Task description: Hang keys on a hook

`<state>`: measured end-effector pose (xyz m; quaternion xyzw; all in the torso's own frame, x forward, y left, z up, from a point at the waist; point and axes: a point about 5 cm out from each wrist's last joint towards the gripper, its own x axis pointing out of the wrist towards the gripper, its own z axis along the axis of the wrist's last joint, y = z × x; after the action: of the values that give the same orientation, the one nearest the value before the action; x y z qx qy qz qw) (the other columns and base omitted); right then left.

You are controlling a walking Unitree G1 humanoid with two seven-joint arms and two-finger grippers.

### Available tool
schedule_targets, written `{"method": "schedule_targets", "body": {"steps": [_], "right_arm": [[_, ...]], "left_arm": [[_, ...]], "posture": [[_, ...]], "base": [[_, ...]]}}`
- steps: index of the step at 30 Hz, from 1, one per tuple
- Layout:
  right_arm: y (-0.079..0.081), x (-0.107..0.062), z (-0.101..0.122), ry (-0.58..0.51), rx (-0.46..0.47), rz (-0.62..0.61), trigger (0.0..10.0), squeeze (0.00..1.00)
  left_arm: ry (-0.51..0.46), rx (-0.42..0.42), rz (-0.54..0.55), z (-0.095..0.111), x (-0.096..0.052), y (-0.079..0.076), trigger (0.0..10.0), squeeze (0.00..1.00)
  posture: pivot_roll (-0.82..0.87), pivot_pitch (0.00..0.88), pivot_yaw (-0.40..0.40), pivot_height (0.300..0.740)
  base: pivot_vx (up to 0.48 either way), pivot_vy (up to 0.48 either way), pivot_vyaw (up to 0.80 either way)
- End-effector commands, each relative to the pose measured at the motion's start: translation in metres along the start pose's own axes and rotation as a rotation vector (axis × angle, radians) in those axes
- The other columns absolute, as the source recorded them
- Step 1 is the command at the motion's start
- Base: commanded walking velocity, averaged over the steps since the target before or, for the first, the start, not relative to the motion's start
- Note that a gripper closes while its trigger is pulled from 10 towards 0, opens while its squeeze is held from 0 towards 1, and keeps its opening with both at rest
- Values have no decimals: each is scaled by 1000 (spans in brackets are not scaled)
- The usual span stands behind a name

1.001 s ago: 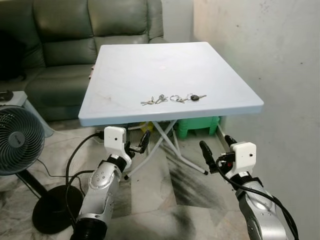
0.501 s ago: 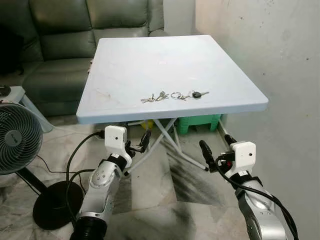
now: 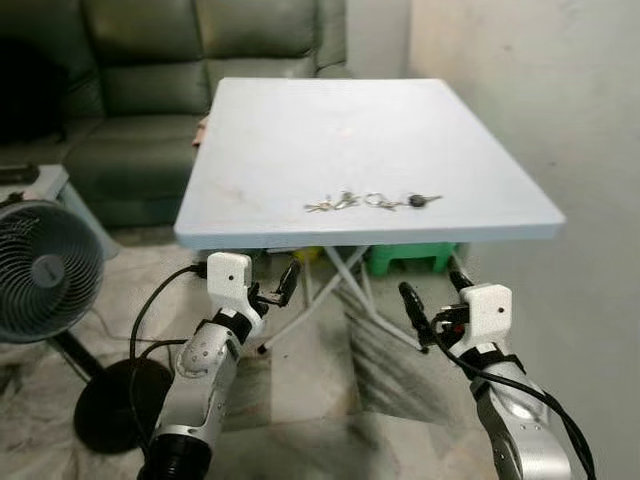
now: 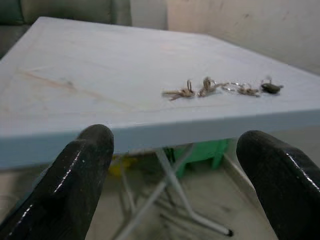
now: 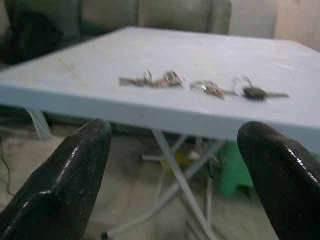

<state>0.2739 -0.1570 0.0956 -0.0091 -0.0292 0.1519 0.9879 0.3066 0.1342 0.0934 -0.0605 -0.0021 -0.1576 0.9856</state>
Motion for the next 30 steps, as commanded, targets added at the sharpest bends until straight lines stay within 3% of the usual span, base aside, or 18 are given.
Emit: {"method": "schedule_targets", "body": {"steps": [1,19,30], "right_arm": [[-7,-5,-2,11,-13,-23,10000,0],[-8,-4,-1,8,-14,-18,10000,0],[-8,-5,-1,10,-12,-17,10000,0]], "left_arm": [[-1,-7,-27,0,3,-8,10000,0],[3,9,-28,0,4,-10,10000,0],[7,49,-31,-1,3,-10,10000,0]], "posture": [[-84,0,28,740],[-83,0,25,740],[-81,0,23,740]], "base": [[289,285,0],[290,278,0],[336,0,0]]}}
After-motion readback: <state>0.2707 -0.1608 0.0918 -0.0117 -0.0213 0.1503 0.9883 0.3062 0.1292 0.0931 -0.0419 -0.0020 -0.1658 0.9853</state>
